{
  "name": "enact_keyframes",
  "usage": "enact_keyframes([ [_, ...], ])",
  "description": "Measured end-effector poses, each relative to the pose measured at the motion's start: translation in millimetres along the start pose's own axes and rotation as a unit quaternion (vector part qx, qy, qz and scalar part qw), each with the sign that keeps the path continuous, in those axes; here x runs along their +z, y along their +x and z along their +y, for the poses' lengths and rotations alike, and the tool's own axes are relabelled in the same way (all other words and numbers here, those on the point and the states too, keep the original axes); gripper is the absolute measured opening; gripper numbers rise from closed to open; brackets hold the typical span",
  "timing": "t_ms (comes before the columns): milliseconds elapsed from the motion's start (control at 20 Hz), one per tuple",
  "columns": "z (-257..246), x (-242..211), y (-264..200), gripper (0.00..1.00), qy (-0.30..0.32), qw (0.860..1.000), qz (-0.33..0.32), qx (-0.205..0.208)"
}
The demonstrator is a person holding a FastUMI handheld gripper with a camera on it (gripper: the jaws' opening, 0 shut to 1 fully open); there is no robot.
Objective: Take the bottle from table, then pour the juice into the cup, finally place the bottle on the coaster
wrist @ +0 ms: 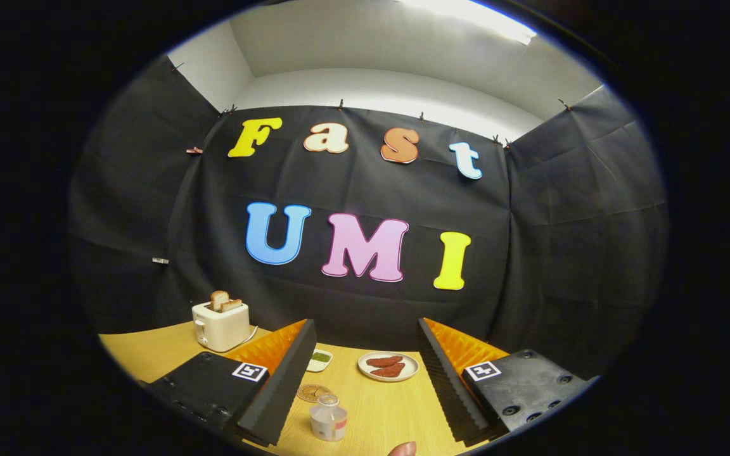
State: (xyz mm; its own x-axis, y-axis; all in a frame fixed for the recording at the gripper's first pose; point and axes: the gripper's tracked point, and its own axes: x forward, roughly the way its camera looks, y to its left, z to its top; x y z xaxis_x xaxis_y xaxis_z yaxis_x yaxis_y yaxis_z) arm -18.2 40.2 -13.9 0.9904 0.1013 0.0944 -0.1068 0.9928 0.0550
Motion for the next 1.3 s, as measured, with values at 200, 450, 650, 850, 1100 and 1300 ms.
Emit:
enact_keyframes([
  [200,20.1,-39.6,6.4,0.97,0.002,1.000,0.008,0.018],
  [450,32.7,-112.4,9.6,0.97,0.017,0.999,0.040,0.025],
  [650,39.8,-162.7,12.6,0.97,0.029,0.997,0.061,0.029],
  [850,37.5,-204.2,19.2,0.97,0.039,0.996,0.077,0.018],
  [1100,45.1,-239.9,24.2,0.97,0.044,0.994,0.095,0.016],
  [1300,47.9,-245.2,29.9,0.97,0.034,0.995,0.088,0.017],
])
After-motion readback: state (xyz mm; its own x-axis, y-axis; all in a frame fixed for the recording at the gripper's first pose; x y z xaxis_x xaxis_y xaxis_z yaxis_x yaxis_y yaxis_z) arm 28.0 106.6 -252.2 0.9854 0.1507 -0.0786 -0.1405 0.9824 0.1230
